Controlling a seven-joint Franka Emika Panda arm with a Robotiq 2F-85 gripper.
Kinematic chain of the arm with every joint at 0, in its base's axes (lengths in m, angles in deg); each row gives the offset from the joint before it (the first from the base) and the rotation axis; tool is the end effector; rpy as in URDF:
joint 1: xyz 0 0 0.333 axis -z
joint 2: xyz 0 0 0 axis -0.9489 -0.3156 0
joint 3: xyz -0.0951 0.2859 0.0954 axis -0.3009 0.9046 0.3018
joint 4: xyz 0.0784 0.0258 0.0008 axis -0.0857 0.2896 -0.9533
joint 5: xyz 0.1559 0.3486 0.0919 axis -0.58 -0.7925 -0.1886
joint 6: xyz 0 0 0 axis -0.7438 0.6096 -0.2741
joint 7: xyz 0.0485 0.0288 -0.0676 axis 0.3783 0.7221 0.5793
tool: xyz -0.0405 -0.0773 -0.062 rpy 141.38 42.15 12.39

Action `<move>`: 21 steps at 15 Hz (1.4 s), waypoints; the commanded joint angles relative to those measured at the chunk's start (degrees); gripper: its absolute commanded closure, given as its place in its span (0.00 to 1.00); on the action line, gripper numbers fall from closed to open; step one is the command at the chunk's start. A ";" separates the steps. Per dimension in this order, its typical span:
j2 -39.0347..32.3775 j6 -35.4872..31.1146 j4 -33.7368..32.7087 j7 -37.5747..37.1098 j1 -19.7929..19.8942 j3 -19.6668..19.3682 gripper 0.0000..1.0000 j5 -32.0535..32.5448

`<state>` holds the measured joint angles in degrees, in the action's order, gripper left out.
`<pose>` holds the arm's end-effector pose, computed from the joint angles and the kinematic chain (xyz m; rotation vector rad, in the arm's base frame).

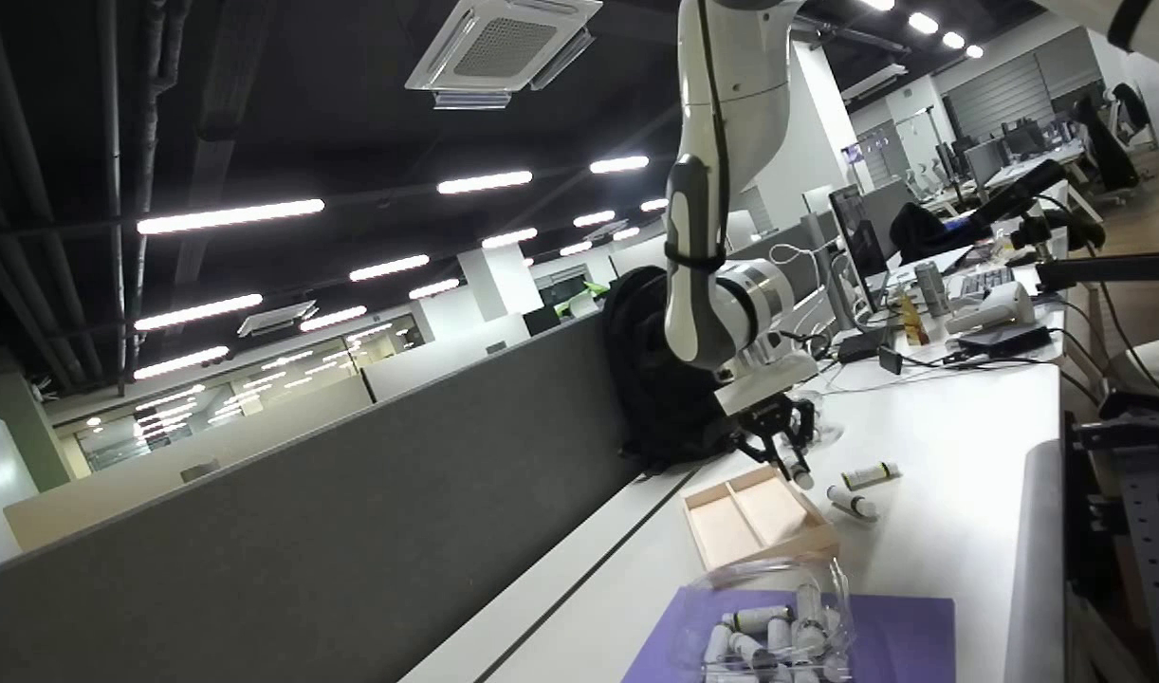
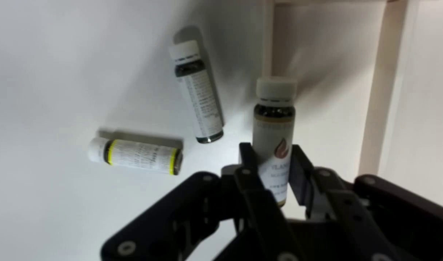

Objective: Take the bottle out of the tray and put it on the counter

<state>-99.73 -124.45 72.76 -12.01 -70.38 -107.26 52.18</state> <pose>0.5180 -0.1874 0.1715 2.7653 -1.3191 -0.0285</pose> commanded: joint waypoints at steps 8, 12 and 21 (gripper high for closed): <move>4.48 -5.24 13.44 -1.82 -0.01 -1.62 0.93 3.61; 3.58 -7.66 14.40 -1.63 -1.68 -0.90 0.93 3.71; 3.17 -8.52 14.53 -0.41 -3.26 -0.11 0.20 3.61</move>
<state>-97.67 -132.35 86.29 -12.02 -73.51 -107.19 54.94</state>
